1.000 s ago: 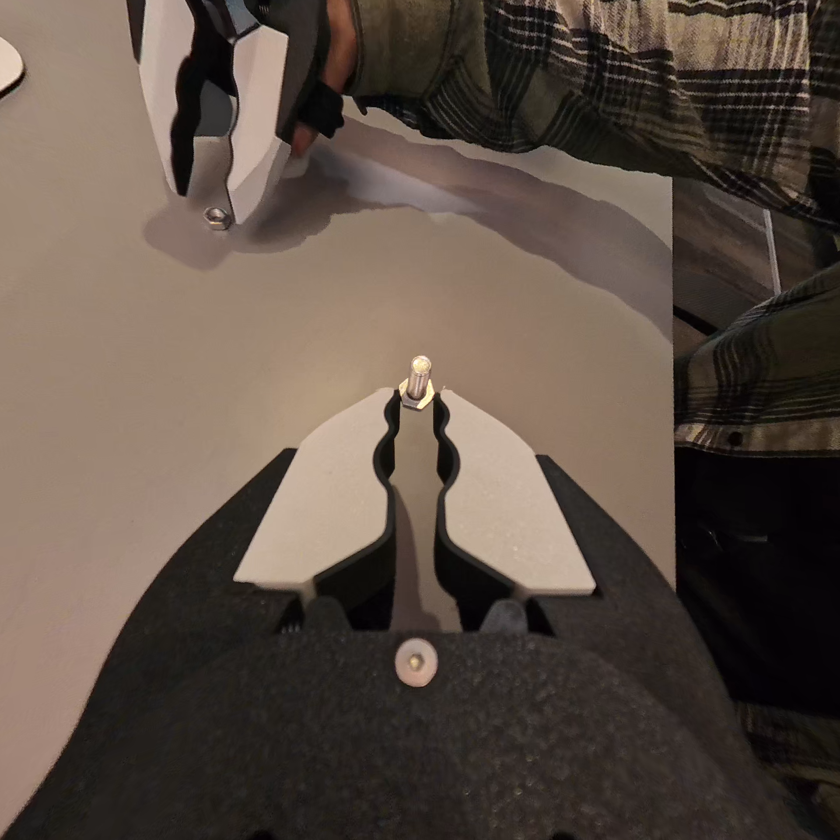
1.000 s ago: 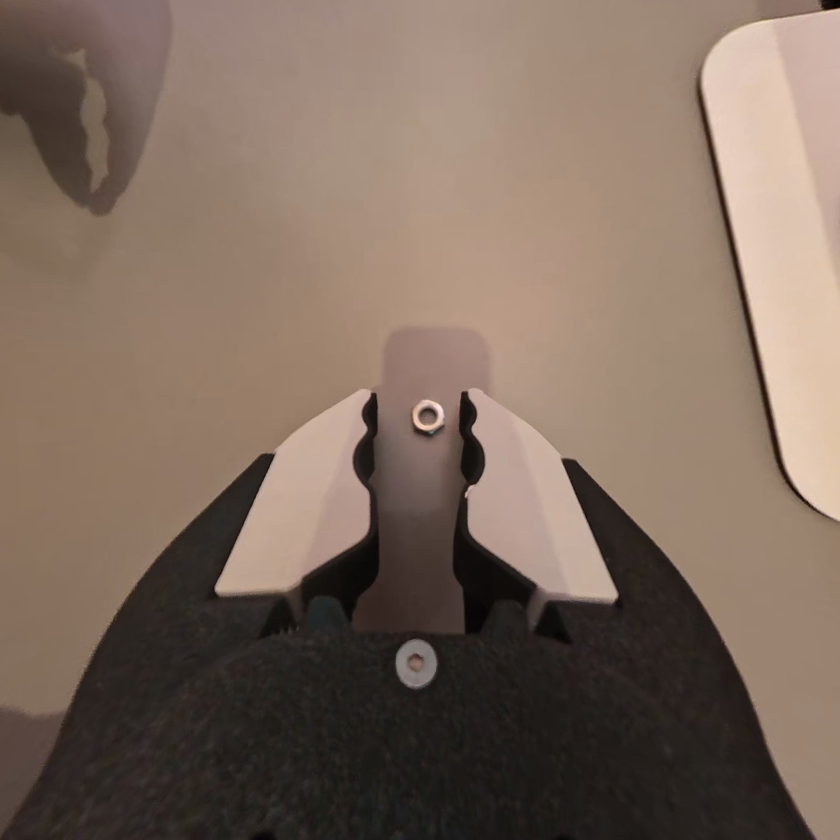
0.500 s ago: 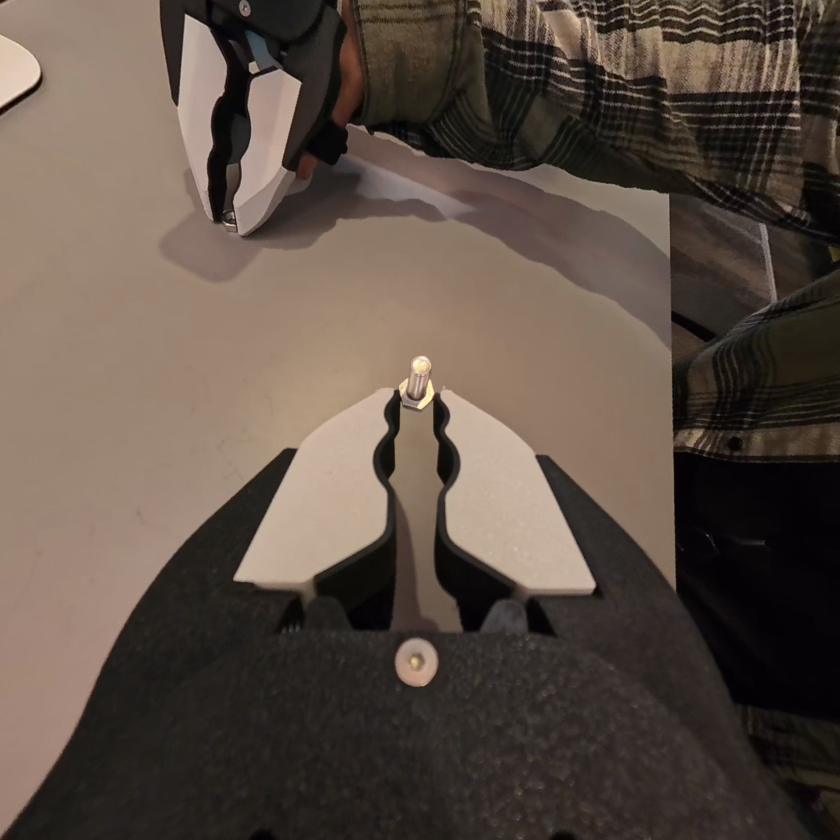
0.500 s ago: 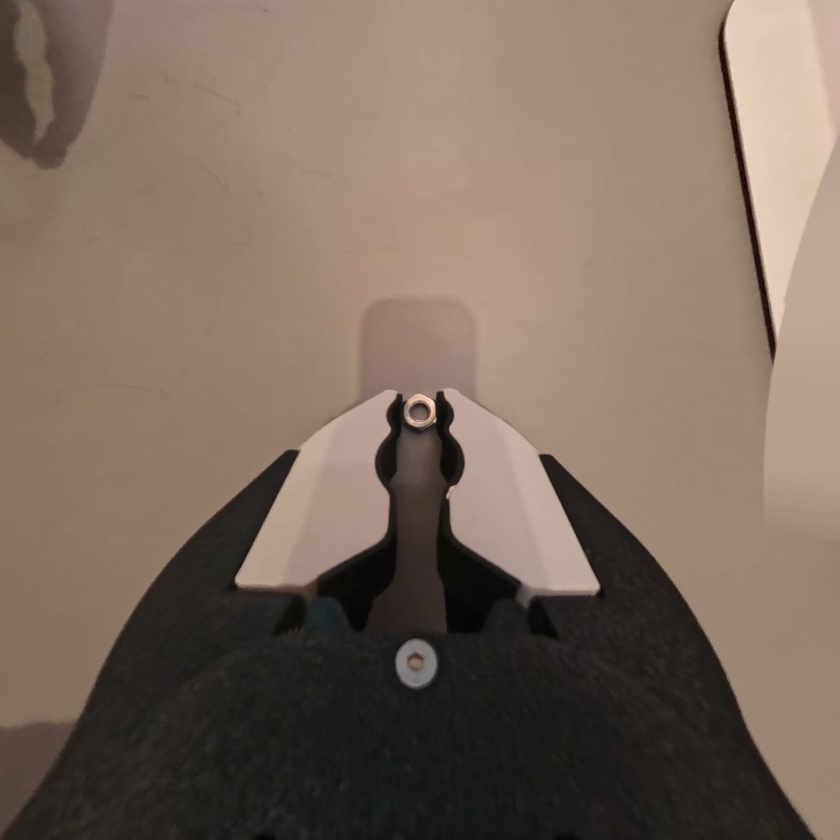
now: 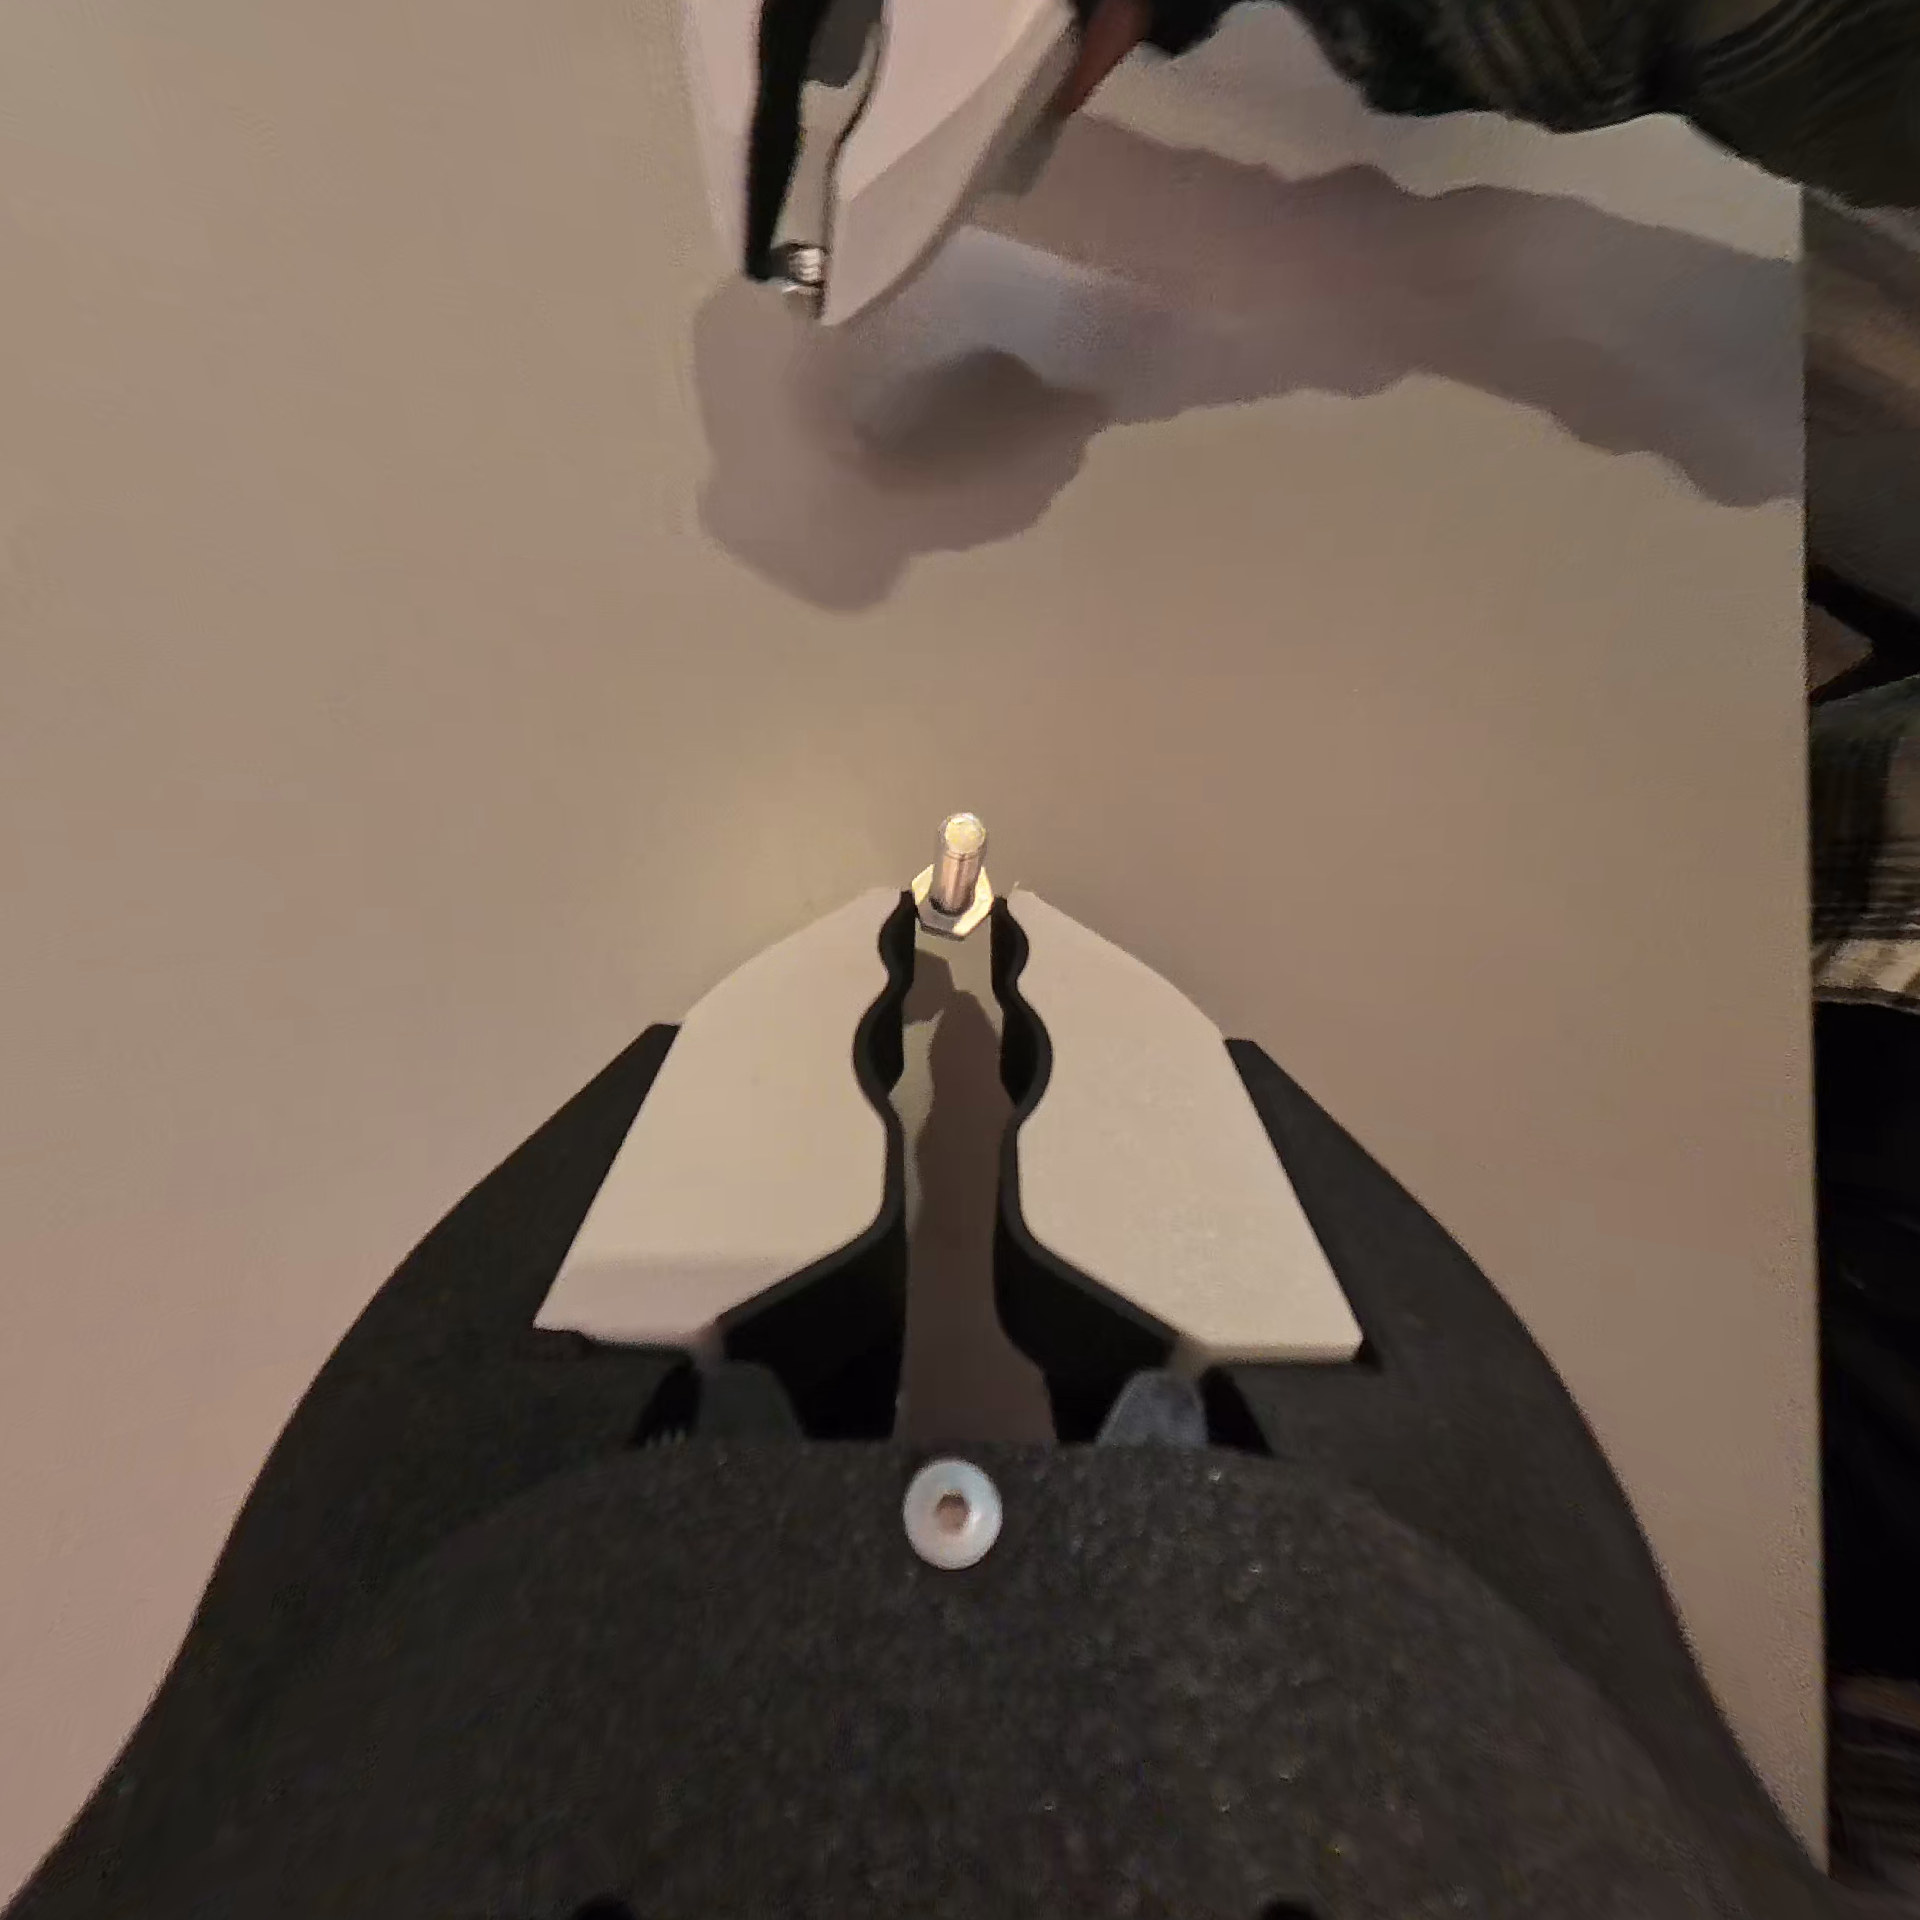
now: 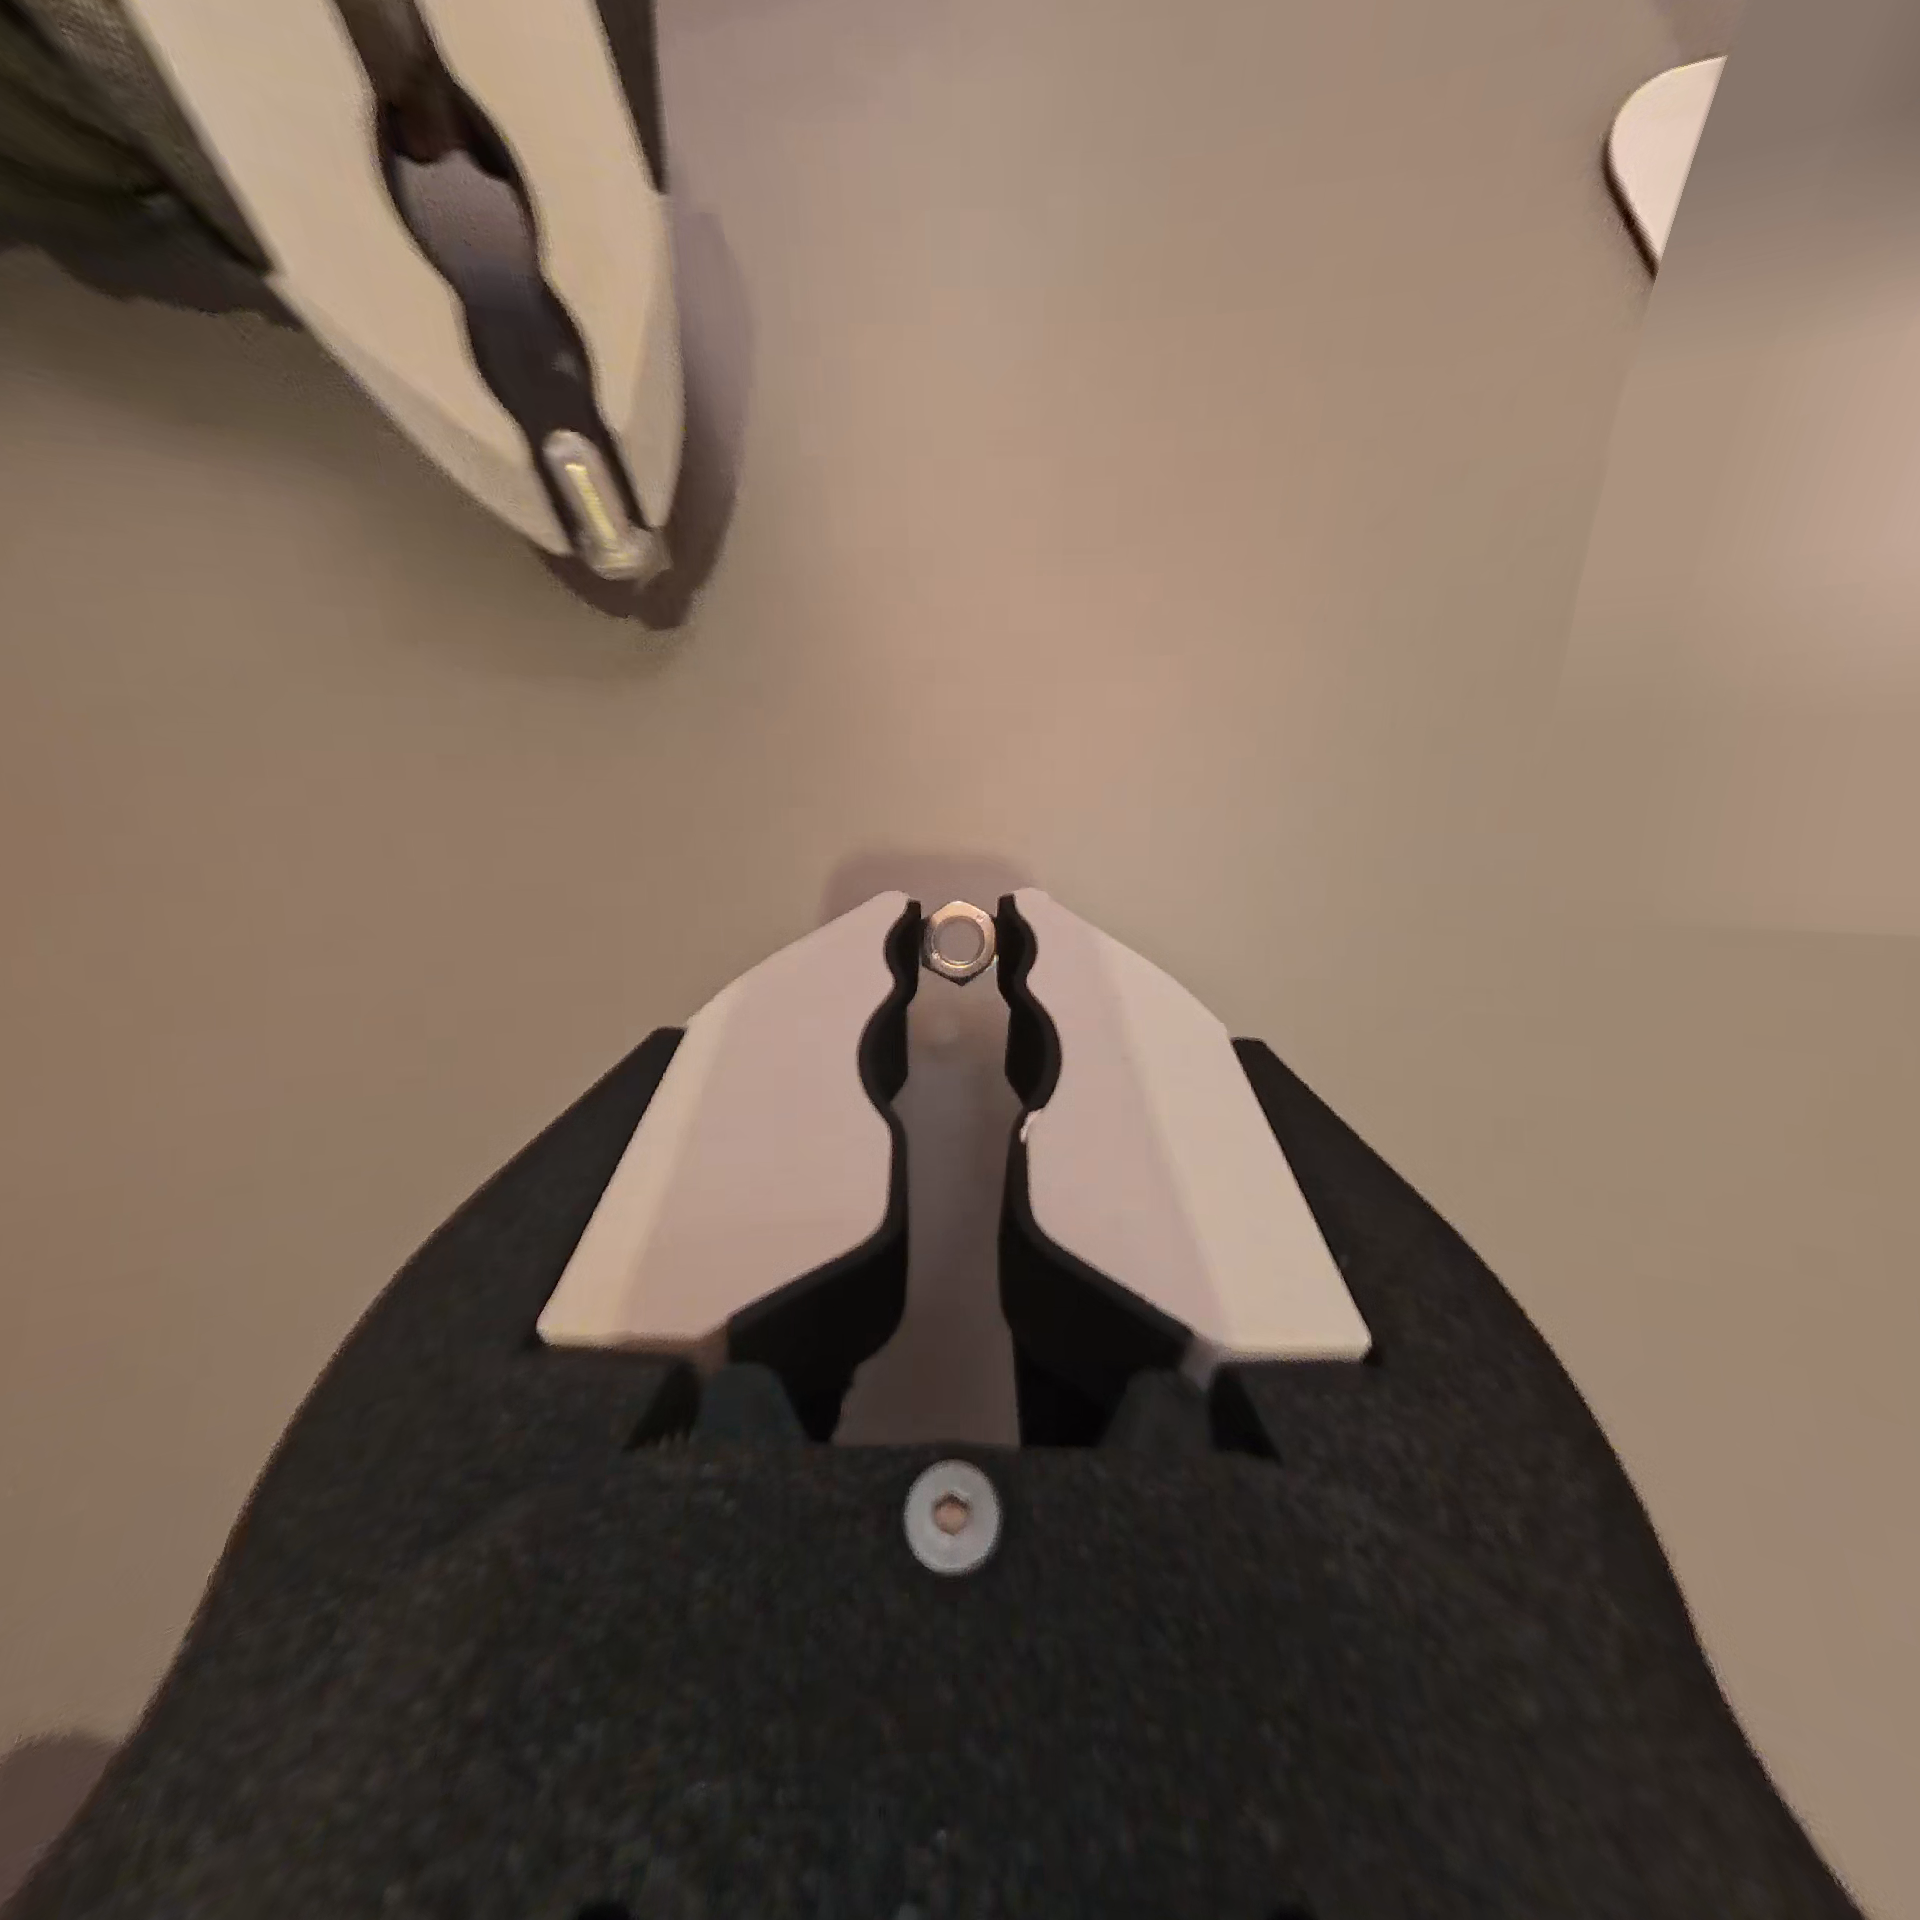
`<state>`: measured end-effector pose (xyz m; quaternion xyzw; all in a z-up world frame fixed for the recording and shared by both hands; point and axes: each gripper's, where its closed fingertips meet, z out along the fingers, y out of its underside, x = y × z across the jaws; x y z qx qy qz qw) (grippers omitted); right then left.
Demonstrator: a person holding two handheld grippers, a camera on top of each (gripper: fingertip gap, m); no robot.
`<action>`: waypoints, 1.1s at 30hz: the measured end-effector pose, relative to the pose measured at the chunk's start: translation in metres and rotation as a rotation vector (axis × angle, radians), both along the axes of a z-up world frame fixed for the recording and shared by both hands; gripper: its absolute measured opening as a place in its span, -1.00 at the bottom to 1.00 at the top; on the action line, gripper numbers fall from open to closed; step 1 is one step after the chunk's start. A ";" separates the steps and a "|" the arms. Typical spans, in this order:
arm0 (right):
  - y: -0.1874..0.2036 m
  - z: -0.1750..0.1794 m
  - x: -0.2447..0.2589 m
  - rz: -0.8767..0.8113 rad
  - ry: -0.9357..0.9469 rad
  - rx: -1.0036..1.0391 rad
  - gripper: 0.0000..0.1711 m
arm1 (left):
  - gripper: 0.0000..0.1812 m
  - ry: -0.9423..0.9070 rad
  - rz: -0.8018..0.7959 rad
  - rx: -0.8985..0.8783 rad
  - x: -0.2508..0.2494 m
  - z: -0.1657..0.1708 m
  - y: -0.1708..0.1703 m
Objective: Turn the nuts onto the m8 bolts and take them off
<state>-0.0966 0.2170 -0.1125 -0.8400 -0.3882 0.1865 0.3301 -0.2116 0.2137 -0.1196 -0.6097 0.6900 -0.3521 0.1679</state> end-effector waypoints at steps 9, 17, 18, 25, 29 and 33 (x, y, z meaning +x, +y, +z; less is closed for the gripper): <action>-0.042 0.009 -0.002 0.006 0.009 0.009 -0.84 | -0.86 0.058 -0.033 0.015 0.009 -0.028 0.002; -0.044 0.016 -0.006 0.015 0.050 0.041 -0.84 | -0.86 0.040 -0.080 0.027 0.007 -0.030 0.001; -0.045 0.017 -0.007 0.019 0.059 0.042 -0.84 | -0.85 0.038 -0.090 0.031 0.007 -0.030 0.000; -0.049 0.017 -0.009 0.025 0.072 0.044 -0.84 | -0.85 0.038 -0.132 0.031 0.005 -0.030 -0.001; -0.049 0.017 -0.009 0.025 0.080 0.044 -0.84 | -0.85 0.038 -0.154 0.030 0.003 -0.030 -0.002; -0.050 0.018 -0.010 0.028 0.084 0.043 -0.84 | -0.82 0.034 -0.180 0.034 0.001 -0.030 -0.002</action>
